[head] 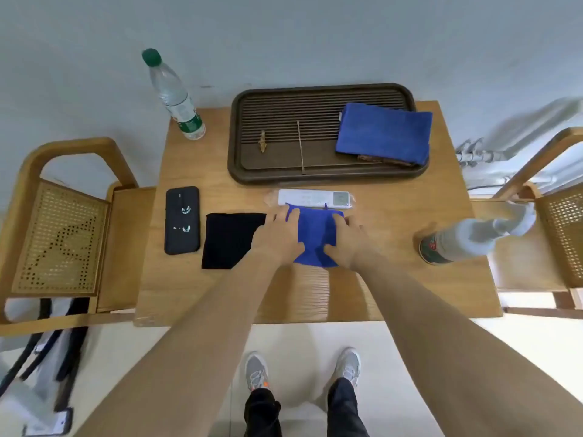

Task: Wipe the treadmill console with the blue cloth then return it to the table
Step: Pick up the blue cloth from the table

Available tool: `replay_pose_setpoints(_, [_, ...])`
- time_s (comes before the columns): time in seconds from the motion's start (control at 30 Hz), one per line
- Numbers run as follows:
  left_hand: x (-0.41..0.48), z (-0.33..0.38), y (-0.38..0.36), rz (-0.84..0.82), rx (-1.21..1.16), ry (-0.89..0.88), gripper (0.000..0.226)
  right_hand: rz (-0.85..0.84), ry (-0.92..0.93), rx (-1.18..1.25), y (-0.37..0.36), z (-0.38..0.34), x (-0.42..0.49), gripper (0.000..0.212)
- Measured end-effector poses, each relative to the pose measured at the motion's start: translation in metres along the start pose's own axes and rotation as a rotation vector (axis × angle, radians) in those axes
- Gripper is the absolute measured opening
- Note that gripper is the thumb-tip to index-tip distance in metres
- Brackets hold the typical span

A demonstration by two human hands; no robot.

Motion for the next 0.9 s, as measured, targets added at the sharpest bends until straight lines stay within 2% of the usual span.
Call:
replay_pose_setpoints(0.13, [0.012, 0.0, -0.024, 0.047, 0.05, 0.035, 0.081, 0.122, -0.046, 0.062, -0.014, 0.012, 0.01, 0.063])
replay_pose_setpoints(0.27, [0.015, 0.002, -0.034, 0.087, 0.098, 0.049, 0.071, 0.188, -0.08, 0.156, -0.018, 0.022, 0.019, 0.052])
replay_pose_setpoints(0.53, [-0.001, 0.01, -0.029, 0.036, -0.003, 0.05, 0.016, 0.098, -0.122, 0.206, -0.026, 0.032, 0.007, 0.038])
replay_pose_setpoints(0.7, [-0.024, 0.019, -0.001, 0.091, -0.013, 0.009, 0.018, 0.107, -0.183, 0.424, -0.011, 0.031, -0.02, 0.053])
replay_pose_setpoints(0.8, [-0.042, 0.021, 0.021, 0.104, -0.088, -0.022, 0.02, 0.106, -0.206, 0.566, 0.011, 0.023, -0.043, 0.03])
replay_pose_setpoints(0.9, [-0.066, 0.013, 0.04, 0.043, -0.366, 0.094, 0.023, 0.128, -0.188, 0.691, 0.041, 0.006, -0.065, 0.02])
Point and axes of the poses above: each hand's wrist, its own x-axis towards the middle knuckle, its own y-axis out of the back of the hand, z = x × y, the point moved 8 cm from there along x, towards the middle knuckle, and after that the axes turned 12 degrees about z, right-handed, at the moved point
